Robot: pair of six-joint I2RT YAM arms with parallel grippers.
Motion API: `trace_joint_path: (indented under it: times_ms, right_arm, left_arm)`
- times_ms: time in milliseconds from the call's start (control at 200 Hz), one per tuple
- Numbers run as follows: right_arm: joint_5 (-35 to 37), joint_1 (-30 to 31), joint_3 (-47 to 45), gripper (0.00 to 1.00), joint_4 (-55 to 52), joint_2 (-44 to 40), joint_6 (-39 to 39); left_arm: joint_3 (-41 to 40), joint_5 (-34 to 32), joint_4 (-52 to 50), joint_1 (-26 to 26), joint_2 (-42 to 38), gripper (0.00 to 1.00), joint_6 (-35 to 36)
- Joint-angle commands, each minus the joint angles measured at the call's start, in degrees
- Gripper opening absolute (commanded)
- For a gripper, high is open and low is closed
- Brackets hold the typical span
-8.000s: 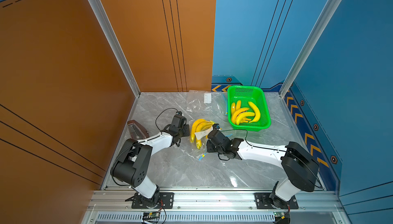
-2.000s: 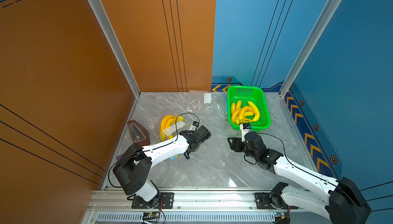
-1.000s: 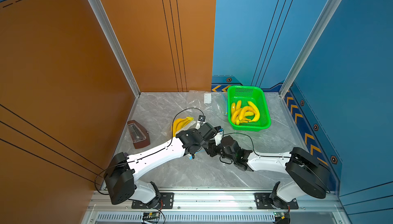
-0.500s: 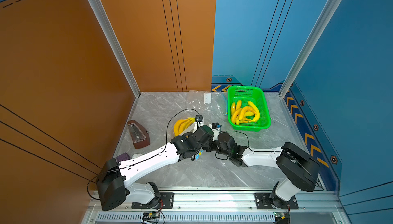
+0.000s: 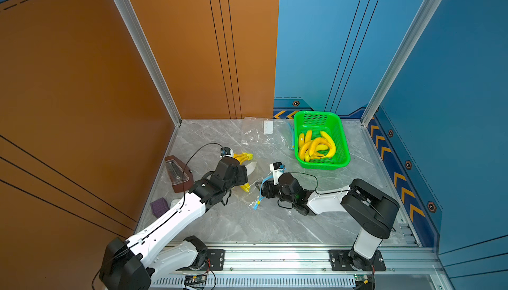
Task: Open the zip-top bag and take out the banana
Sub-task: Pick up the banana from the zipper food storage bag.
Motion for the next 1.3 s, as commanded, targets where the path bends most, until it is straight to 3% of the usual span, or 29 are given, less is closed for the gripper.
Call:
trace_joint_path:
  times_ms: [0,255,570,746,771,941,1116,1296]
  right_arm:
    - [0.46,-0.19,1.58,0.59,-0.83,0.91,-2.57]
    - [-1.07,0.11,4.35,0.61,-4.95,1.71,-8.86]
    - [-1.49,0.37,4.89,0.61,-5.09,3.38,-10.01]
    - [-1.28,0.44,5.10,0.61,-5.48,3.72,-9.85]
    - [-1.18,0.44,5.18,0.61,-5.64,3.82,-9.85]
    - [-1.85,0.46,6.49,0.61,-5.55,5.09,-9.85]
    - [-4.46,0.74,7.29,0.63,-0.37,7.54,-10.17]
    - [-5.85,1.86,8.15,0.65,0.85,7.47,-13.26]
  left_arm:
    - [-0.01,6.32,-0.05,4.43,1.23,0.81,6.67]
    - [1.43,2.34,1.25,17.95,17.35,0.95,3.39]
    - [-1.37,14.55,17.55,29.39,23.05,0.96,1.96]
    - [-2.32,18.89,19.74,31.23,27.34,0.87,1.23]
    - [-2.41,19.77,20.15,31.35,27.94,0.82,1.18]
    - [-2.46,23.13,21.81,30.99,30.93,0.67,1.19]
    - [-1.74,24.36,22.07,29.40,33.13,0.37,0.72]
    - [-2.31,22.24,21.99,25.39,31.59,0.26,0.14]
